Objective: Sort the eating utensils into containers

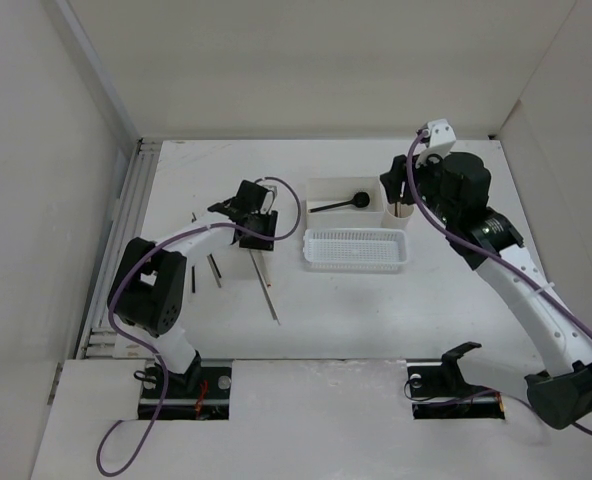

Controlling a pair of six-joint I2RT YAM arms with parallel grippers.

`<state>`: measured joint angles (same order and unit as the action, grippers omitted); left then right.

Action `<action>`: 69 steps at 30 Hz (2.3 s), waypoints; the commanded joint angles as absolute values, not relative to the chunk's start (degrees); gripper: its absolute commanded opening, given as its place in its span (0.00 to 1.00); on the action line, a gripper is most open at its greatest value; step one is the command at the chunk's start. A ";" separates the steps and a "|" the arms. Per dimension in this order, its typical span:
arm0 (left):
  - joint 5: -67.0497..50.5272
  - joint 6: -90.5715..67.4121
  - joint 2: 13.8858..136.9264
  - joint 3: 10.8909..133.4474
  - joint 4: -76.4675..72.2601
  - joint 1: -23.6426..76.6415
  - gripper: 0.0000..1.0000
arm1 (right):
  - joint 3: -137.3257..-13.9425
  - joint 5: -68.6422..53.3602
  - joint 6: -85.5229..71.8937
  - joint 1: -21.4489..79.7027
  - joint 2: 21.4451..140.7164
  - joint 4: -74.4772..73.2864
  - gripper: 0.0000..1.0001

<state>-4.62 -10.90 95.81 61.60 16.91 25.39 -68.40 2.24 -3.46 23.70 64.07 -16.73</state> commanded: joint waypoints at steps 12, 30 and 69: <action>-2.20 -15.56 94.92 60.47 19.86 25.40 0.45 | -72.33 4.57 -0.09 24.26 67.59 -17.49 0.62; -2.20 -14.50 102.91 65.38 16.96 24.87 0.00 | -75.85 2.99 3.87 20.65 71.54 -18.02 0.62; -27.71 37.99 115.84 100.02 -4.03 36.04 0.65 | -74.00 1.32 8.44 13.36 71.98 -9.05 0.63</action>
<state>-28.47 43.38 118.58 97.08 1.83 35.62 -73.34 0.51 7.55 13.82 74.15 -12.34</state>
